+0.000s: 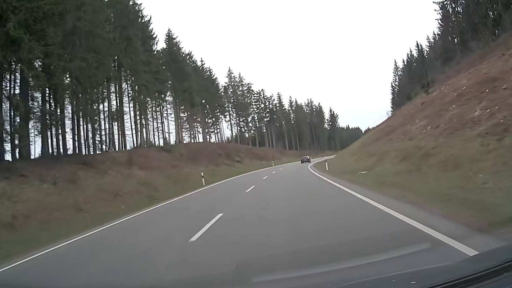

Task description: Follow the waypoints while adhering to traffic rules and regulations

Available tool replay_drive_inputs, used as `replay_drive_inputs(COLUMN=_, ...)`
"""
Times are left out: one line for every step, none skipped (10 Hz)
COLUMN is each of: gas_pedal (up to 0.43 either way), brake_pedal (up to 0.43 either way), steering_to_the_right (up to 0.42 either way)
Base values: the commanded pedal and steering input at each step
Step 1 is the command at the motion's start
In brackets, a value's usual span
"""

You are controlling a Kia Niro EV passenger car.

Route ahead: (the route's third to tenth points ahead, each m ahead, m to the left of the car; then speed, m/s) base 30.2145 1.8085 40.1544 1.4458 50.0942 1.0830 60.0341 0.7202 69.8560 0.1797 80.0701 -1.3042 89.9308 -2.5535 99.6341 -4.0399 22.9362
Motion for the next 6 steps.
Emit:
replay_drive_inputs(gas_pedal=0.220, brake_pedal=0.000, steering_to_the_right=0.001)
replay_drive_inputs(gas_pedal=0.220, brake_pedal=0.000, steering_to_the_right=0.003)
replay_drive_inputs(gas_pedal=0.220, brake_pedal=0.000, steering_to_the_right=0.004)
replay_drive_inputs(gas_pedal=0.209, brake_pedal=0.000, steering_to_the_right=0.005)
replay_drive_inputs(gas_pedal=0.209, brake_pedal=0.000, steering_to_the_right=0.005)
replay_drive_inputs(gas_pedal=0.209, brake_pedal=0.000, steering_to_the_right=0.005)
